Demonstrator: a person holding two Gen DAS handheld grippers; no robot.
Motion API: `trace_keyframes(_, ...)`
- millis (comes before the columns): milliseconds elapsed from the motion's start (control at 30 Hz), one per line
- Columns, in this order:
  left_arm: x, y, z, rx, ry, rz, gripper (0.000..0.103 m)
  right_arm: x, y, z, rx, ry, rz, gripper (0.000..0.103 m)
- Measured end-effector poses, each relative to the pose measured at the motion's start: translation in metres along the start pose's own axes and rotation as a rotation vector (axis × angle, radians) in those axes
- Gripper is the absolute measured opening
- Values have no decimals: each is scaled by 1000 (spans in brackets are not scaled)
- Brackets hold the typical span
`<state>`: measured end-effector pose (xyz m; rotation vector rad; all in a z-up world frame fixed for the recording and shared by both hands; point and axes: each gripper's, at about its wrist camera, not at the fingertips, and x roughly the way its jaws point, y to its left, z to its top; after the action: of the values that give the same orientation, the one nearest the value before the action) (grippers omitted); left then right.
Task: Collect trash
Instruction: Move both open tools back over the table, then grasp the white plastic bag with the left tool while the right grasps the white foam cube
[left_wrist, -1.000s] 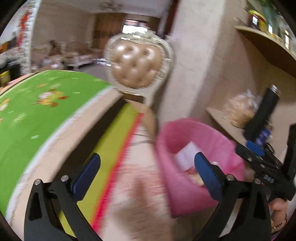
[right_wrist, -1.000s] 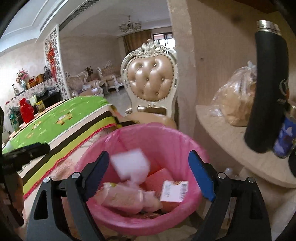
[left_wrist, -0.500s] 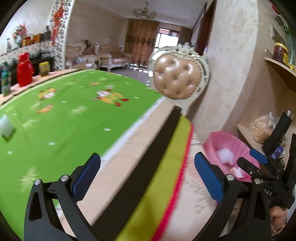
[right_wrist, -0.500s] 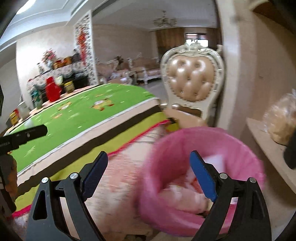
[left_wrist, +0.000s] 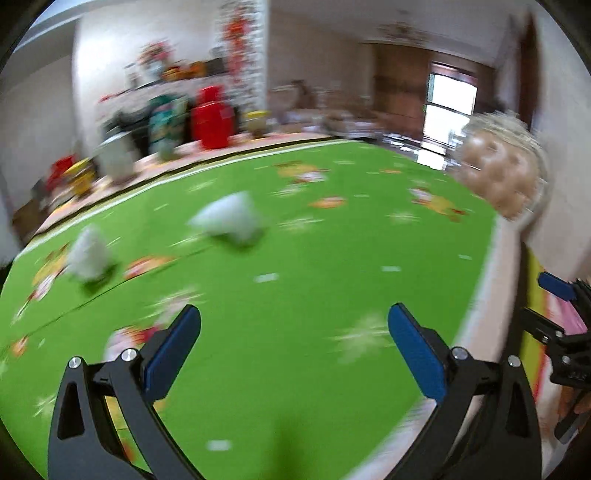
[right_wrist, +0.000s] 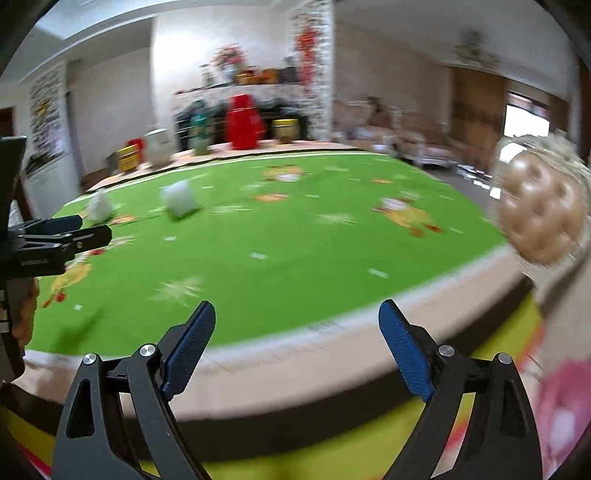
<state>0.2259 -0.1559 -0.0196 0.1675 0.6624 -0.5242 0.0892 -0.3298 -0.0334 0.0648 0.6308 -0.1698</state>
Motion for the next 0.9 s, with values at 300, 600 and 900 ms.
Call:
trace_keyframes(300,19,135,-5,-212,61,207,98,90,92,67,-124,71,183,85)
trace_keyframes(600,49,197,4,-303,115,318,98,197,130,119,-148,158,241,85)
trace_keyframes(900,83,213,28,-350,112,353,98,272,158,155,-184,208,259,85)
